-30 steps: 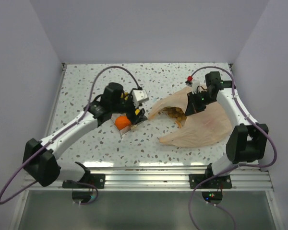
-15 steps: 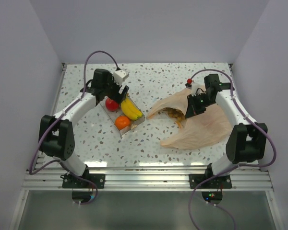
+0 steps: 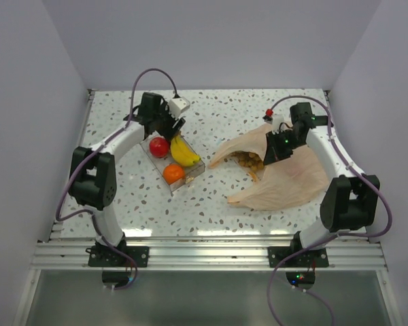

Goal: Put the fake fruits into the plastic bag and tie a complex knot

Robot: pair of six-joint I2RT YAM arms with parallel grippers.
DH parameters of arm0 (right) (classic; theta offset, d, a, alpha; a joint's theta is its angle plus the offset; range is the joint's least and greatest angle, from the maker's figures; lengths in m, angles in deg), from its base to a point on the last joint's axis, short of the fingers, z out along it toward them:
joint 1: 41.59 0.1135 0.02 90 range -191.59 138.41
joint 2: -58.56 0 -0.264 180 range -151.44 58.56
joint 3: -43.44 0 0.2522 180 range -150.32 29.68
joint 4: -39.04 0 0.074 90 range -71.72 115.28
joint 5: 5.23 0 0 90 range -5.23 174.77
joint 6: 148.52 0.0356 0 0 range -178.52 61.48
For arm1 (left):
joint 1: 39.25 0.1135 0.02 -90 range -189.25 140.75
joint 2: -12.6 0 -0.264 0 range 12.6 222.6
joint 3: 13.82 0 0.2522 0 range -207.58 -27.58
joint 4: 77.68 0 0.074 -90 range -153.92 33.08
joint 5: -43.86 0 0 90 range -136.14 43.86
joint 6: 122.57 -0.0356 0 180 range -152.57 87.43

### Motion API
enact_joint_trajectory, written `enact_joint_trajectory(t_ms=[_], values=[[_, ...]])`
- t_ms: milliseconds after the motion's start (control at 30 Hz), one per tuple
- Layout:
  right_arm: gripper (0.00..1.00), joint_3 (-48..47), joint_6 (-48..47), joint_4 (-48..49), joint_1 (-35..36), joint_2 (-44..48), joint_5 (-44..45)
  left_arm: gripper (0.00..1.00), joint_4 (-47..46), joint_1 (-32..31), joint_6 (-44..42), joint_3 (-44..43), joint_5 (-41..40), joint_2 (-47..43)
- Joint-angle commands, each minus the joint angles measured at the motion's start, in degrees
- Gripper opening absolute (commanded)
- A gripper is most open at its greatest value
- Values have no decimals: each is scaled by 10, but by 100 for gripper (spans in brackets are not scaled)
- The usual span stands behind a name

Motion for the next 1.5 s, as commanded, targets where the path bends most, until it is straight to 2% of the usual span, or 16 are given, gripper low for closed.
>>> enact_joint_trajectory(t_ms=[0,33,67,133,167,267,433,467,533,567,667,767,967,1133,1300,1467], values=[[0,-23,1,-6,3,4,6,61,19,0,-30,-13,21,-14],[0,-23,1,-6,2,3,6,55,36,1,-31,-17,23,-12],[0,-23,1,-5,2,4,5,39,47,1,-29,-29,28,-12],[0,-23,3,-5,2,7,3,20,83,1,-11,-51,35,-20],[0,-25,4,-5,2,8,-2,0,110,1,15,-76,53,-35],[0,-27,6,-5,2,13,-9,0,105,0,83,-86,81,-79],[0,-32,19,1,2,16,-18,0,67,-20,155,-82,33,-167],[0,-33,23,6,2,19,-19,0,67,-51,185,-82,-52,-174],[0,-33,29,14,3,24,-26,0,77,-94,204,-79,-143,-184],[0,-33,37,21,2,27,-34,0,77,-136,229,-66,-226,-189],[0,-31,47,34,2,29,-43,0,98,-213,290,-61,-342,-178],[0,-29,50,35,3,27,-44,0,113,-281,326,-61,-438,-146],[0,-18,51,37,2,40,-44,0,135,-363,397,-110,-534,-71],[0,-9,54,43,1,50,-49,0,211,-383,442,-200,-553,23],[0,0,54,50,2,51,-50,0,221,-393,464,-231,-523,41],[0,8,55,54,2,50,-47,0,220,-398,485,-241,-442,29]])
